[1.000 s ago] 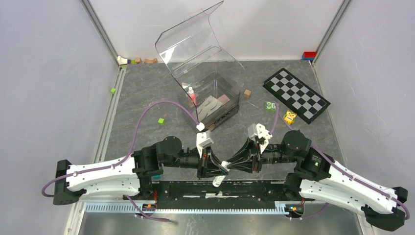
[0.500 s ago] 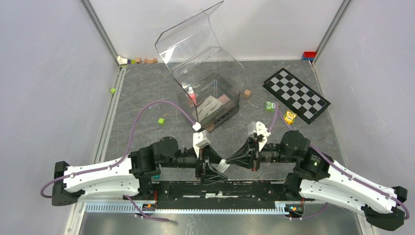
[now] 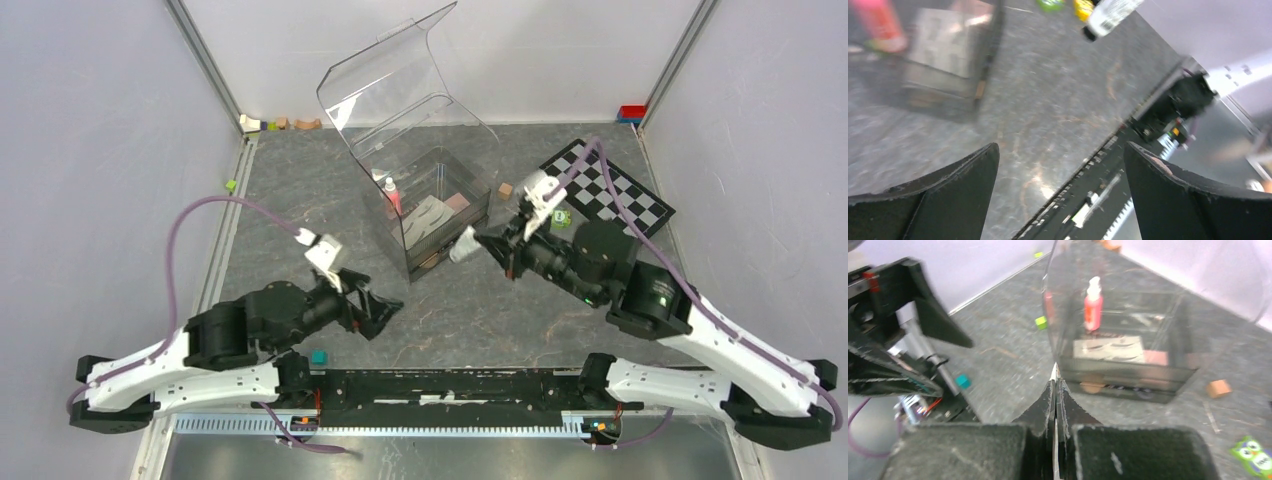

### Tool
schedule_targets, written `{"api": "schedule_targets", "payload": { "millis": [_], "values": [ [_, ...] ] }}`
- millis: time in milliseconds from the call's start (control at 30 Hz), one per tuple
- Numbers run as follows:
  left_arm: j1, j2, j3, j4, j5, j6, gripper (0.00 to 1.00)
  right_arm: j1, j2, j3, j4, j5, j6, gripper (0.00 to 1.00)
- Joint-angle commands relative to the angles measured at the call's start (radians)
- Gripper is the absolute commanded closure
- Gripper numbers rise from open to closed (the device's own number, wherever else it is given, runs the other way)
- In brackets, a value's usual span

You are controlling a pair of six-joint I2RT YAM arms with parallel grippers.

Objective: Organize the makeup
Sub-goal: Pick up the makeup from the center of the board, then place the makeup in the storage box.

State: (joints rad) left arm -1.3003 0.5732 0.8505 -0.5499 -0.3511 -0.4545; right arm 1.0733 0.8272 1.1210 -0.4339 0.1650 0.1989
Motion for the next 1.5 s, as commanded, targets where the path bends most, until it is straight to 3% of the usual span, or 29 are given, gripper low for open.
{"api": "schedule_targets", "payload": {
  "millis": [0, 100, 300, 533, 933, 1467],
  "values": [
    [-0.005, -0.033, 0.087, -0.301, -0.345, -0.093, 0.01, 0.002, 0.179, 0.196, -0.076, 0.253, -0.097, 1.0],
    [-0.004, -0.028, 0.1, -0.366, -0.423, -0.107, 0.0, -0.047, 0.316, 0.316, -0.086, 0.304, -0.115, 1.0],
    [-0.004, -0.056, 0.066, -0.401, -0.569, -0.106, 0.0, -0.246, 0.563, 0.505, -0.067, 0.025, -0.107, 1.0],
    [-0.004, -0.106, -0.011, -0.371, -0.601, -0.071, 0.0, -0.326, 0.814, 0.719, -0.128, -0.107, -0.127, 1.0],
    [-0.005, -0.139, -0.052, -0.289, -0.617, -0.032, 0.0, -0.35, 0.965, 0.729, -0.065, -0.144, -0.146, 1.0],
    [-0.004, -0.16, -0.056, -0.292, -0.62, -0.036, 0.0, -0.373, 1.016, 0.653, 0.085, -0.111, -0.139, 1.0]
  ]
}}
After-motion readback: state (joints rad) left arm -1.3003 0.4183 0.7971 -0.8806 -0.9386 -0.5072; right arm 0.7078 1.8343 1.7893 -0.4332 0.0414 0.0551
